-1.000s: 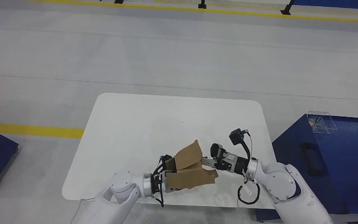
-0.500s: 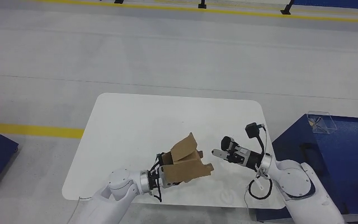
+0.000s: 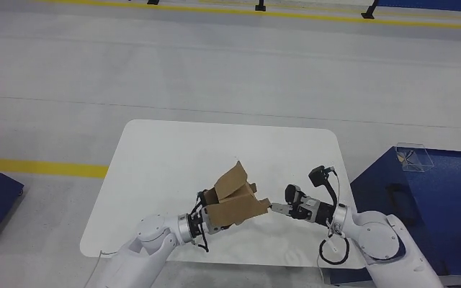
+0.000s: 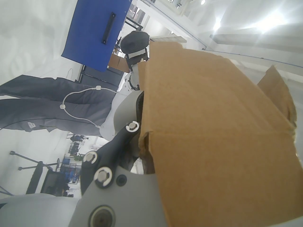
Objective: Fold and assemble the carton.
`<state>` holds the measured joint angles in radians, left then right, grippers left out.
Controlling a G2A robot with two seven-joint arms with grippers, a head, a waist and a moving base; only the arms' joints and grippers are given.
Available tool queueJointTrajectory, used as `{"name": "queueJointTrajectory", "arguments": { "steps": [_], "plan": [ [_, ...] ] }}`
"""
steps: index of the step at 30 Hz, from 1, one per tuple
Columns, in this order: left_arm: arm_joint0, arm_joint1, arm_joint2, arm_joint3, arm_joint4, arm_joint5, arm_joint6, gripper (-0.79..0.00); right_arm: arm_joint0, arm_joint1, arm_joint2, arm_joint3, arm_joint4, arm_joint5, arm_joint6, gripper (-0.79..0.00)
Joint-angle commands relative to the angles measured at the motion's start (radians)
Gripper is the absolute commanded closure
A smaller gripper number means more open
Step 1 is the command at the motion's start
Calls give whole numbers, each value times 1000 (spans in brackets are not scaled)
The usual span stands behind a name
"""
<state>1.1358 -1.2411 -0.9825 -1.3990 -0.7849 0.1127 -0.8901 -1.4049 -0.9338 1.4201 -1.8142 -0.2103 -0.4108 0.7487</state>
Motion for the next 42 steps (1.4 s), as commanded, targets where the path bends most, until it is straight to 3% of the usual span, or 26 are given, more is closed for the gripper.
{"name": "queueJointTrajectory", "arguments": {
  "steps": [1, 19, 28, 42],
  "plan": [
    [1, 0, 3, -2, 12, -15, -9, 0, 11, -2, -18, 6, -16, 5, -7, -785],
    [15, -1, 3, -21, 58, -66, -41, 0, 63, -13, -82, 19, -32, 14, -24, -785],
    [19, 1, 7, -45, 104, -91, -62, 0, 60, -12, -51, 10, -9, 9, -59, -785],
    [20, -1, 22, -51, 135, -94, -55, 0, 101, -27, -144, 27, -40, 31, -54, -785]
  ]
}}
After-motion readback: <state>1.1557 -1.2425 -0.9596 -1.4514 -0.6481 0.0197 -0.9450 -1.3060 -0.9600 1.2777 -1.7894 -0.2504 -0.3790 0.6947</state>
